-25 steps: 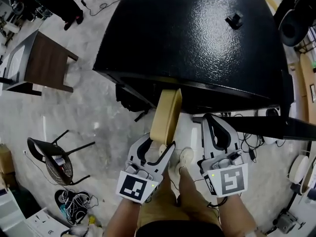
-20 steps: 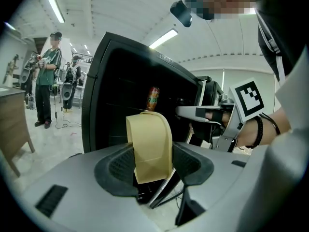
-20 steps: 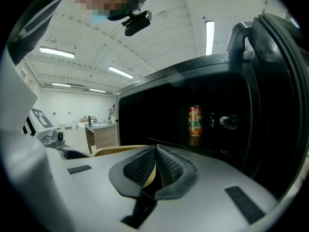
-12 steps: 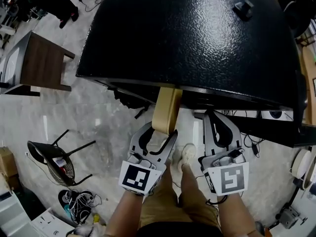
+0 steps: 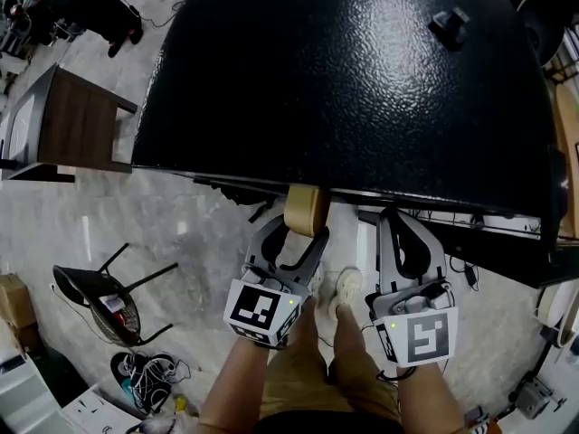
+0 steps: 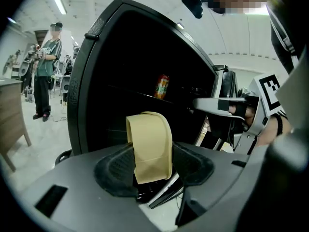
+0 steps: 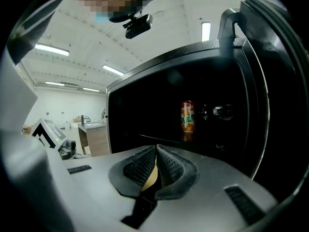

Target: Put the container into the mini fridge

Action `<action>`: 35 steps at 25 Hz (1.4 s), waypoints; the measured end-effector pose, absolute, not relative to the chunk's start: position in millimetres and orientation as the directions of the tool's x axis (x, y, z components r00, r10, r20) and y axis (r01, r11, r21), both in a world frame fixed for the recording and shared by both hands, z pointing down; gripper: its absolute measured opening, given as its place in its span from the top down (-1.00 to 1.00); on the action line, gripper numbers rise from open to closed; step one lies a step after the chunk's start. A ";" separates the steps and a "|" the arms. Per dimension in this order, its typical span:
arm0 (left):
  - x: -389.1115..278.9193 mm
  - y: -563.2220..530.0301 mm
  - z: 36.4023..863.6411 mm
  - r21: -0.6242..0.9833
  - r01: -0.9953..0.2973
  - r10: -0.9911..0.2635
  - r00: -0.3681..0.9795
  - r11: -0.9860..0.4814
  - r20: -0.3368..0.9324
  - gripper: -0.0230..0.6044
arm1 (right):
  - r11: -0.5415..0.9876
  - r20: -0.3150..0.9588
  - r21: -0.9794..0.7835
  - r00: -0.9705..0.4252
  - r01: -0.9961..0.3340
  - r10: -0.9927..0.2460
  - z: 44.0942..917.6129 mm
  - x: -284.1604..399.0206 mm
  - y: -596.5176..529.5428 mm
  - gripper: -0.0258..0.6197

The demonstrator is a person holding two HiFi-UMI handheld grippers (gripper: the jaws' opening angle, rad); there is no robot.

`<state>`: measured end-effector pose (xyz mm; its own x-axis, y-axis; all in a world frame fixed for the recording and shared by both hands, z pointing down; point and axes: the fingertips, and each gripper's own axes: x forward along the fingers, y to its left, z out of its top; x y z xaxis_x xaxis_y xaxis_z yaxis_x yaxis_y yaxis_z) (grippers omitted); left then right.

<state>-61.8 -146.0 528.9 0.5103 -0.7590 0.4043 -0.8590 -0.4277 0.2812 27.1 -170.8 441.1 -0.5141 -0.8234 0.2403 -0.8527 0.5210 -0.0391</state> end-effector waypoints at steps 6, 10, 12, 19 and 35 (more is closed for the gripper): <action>-61.4 -152.5 549.0 0.368 -0.850 -0.744 0.515 -0.377 0.427 0.18 | 0.518 0.253 -0.042 -0.510 -0.855 -0.822 446.0 22.4 -168.6 0.81; -61.5 -158.6 564.1 0.392 -0.856 -0.734 0.500 -0.337 0.461 0.18 | 0.514 0.261 -0.047 -0.507 -0.857 -0.822 448.0 24.5 -170.4 0.81; -63.4 -161.4 572.2 0.389 -0.865 -0.724 0.485 -0.317 0.490 0.18 | 0.516 0.263 -0.043 -0.508 -0.856 -0.821 448.2 24.2 -171.6 0.81; -62.4 -161.8 588.0 0.387 -0.878 -0.706 0.462 -0.280 0.537 0.18 | 0.508 0.267 -0.048 -0.501 -0.860 -0.823 453.0 29.4 -170.7 0.81; -54.5 -170.4 609.8 0.604 -0.783 -0.691 0.520 -0.151 0.502 0.18 | 0.550 0.300 -0.073 -0.544 -0.832 -0.783 470.4 15.9 -165.3 0.81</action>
